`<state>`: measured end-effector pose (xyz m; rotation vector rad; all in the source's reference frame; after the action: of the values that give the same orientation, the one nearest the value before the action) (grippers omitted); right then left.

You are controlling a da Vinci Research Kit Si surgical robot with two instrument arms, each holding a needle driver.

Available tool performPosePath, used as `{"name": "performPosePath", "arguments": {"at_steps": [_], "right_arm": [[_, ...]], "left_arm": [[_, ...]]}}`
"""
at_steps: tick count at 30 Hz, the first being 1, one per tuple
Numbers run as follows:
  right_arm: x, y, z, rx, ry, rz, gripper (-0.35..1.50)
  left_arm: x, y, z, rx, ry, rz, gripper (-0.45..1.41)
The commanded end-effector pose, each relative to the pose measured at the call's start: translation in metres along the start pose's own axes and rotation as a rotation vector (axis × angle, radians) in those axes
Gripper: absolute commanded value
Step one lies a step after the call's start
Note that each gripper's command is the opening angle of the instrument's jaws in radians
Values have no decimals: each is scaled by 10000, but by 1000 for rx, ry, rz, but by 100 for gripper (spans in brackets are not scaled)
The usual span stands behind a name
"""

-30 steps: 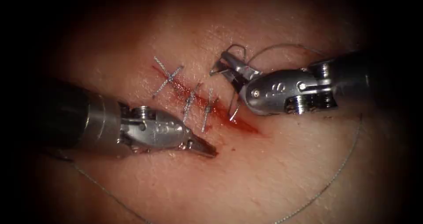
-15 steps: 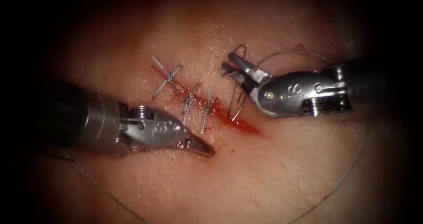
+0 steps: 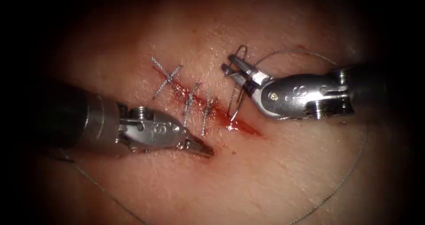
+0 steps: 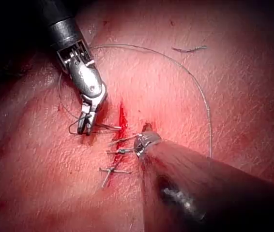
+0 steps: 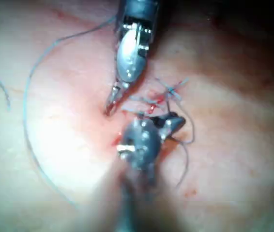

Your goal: Wound Closure

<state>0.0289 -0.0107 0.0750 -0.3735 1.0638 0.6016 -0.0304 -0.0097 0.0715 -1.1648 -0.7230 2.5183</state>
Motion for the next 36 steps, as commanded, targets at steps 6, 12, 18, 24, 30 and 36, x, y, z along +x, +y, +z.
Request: {"name": "performPosePath", "arguments": {"at_steps": [6, 12, 18, 24, 30, 36], "right_arm": [[-3, -10, 2, -14, -7, 52, -35], [-2, -10, 0, -10, -5, 113, -35], [-2, -12, -2, -6, -6, 166, -35], [0, -15, -3, -5, -6, 219, -35], [0, -16, -4, 1, -6, 261, -35], [0, -18, -4, 36, -13, 329, -35]], "left_arm": [[-4, 3, 7, 2, 0, 1, -45], [-6, 3, 8, 3, -4, 3, -45], [-7, 2, 8, 6, -4, 4, -45], [-7, 2, 8, 6, -7, 4, -45], [-8, 2, 7, 11, -11, 5, -45], [-11, 1, 3, 16, -11, 8, -45]]}}
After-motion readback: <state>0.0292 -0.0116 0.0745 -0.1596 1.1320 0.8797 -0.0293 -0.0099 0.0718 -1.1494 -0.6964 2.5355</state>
